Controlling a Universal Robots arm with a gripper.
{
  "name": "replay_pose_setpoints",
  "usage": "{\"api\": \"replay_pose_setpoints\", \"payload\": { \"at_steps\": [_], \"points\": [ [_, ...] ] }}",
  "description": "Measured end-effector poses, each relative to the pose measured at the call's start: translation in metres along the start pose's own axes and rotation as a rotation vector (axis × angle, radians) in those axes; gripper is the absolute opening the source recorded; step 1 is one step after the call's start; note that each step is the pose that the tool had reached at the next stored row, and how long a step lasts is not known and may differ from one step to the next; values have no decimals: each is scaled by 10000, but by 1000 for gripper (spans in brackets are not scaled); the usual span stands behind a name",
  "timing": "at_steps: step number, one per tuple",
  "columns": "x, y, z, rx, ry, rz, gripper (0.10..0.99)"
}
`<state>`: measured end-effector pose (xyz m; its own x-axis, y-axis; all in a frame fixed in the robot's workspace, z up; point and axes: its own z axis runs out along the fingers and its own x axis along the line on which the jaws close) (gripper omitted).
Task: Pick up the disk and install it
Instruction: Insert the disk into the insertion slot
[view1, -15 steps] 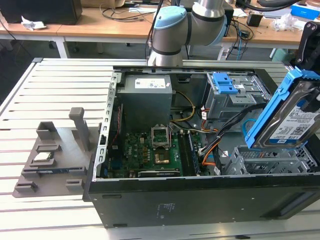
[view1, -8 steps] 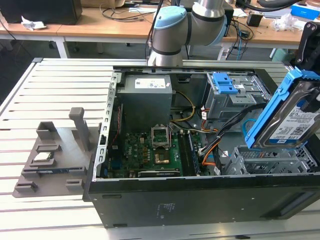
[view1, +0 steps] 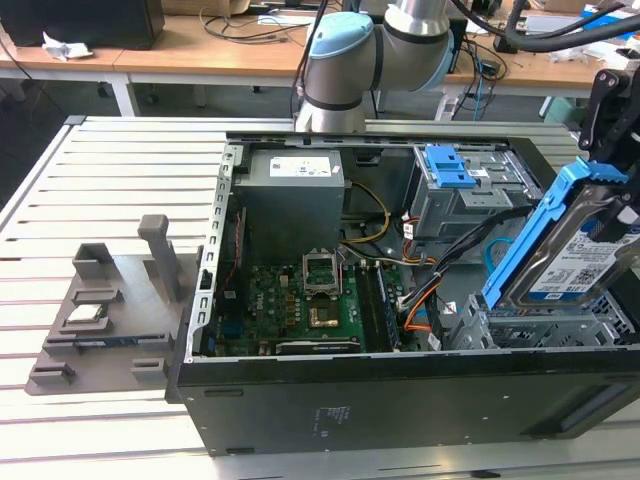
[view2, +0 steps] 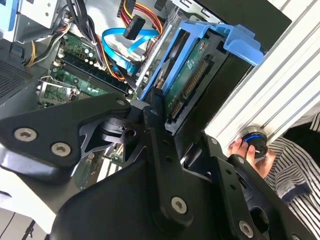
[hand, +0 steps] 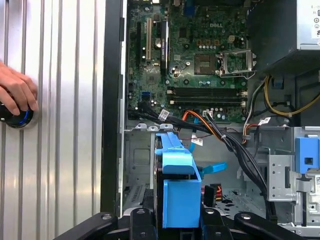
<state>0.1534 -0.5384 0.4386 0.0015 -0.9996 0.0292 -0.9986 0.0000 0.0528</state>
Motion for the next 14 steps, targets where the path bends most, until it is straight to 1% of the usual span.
{"api": "replay_pose_setpoints", "payload": {
  "at_steps": [3, 5, 8, 14],
  "points": [
    [-2, -4, 79, 0, -1, 1, 361],
    [-2, -6, 111, 0, -1, 0, 361],
    [-4, -10, 192, 0, 2, 1, 361],
    [-5, -13, 252, 0, 1, 1, 361]
  ]
}}
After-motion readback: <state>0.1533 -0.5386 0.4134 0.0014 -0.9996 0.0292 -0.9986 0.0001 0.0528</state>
